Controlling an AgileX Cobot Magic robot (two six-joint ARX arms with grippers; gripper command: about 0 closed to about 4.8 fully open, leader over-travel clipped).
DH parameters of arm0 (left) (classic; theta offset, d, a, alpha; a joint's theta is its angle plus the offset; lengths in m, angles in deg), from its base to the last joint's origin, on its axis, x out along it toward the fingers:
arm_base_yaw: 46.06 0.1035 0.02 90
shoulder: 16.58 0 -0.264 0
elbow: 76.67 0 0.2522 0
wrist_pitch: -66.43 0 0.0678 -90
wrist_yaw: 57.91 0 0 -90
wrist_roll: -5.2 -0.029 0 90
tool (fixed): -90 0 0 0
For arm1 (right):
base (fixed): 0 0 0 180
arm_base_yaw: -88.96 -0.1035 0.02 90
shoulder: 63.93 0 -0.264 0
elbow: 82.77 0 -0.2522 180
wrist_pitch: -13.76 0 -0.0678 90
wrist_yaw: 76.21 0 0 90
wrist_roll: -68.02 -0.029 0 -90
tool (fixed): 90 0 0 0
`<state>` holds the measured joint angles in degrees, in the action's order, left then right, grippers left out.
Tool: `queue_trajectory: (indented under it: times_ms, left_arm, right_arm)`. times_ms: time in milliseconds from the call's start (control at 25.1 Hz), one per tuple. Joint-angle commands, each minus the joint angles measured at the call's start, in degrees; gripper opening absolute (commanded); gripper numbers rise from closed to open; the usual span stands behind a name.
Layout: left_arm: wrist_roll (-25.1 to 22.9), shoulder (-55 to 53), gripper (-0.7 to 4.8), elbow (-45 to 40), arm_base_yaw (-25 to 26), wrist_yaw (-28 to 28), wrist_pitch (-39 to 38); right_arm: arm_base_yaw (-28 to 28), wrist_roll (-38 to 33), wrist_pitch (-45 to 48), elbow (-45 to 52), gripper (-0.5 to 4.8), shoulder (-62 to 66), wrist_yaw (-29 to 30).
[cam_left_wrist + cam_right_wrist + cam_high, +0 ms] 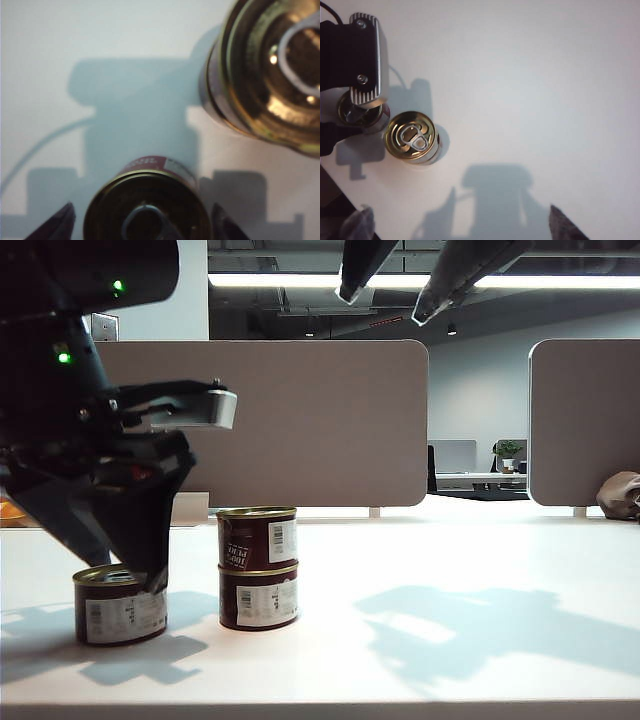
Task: Pick up the cans one by one and stack them together.
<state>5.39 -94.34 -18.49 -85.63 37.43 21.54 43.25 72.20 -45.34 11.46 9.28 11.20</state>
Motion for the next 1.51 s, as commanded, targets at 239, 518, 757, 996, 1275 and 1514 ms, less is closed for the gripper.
queue_trajectory:
  times_ms: [239,518,757,996,1275,1514]
  left_arm:
    - [0.1,-2.6,2.88,0.1,0.0,-1.5,-0.1]
    - [0.6,-2.6,2.07,0.1,0.3,-1.0,-0.2]
    - [0.7,-2.6,1.48,0.1,0.3,0.0,-1.2]
    - [0.9,-1.4,1.48,0.2,0.7,1.4,-1.9]
    - [3.5,6.4,1.48,4.8,0.8,-2.0,-5.2]
    - [4.0,6.8,1.48,6.9,0.8,-6.7,-3.4]
  right_arm:
    - [-0.2,-0.1,-1.4,-0.3,4.79,-0.3,0.2]
    - [-0.2,-0.1,-1.6,-0.3,4.79,-0.3,0.2]
    - [-0.2,-0.1,-1.6,-0.3,4.6,-0.3,0.1]
    - [-0.1,-0.1,-1.6,-0.3,4.6,-0.3,0.1]
    - [-0.1,-0.1,-1.6,-0.3,4.57,-0.3,-0.1]
    - [-0.1,-0.1,-2.1,-0.3,3.2,-0.3,-0.1]
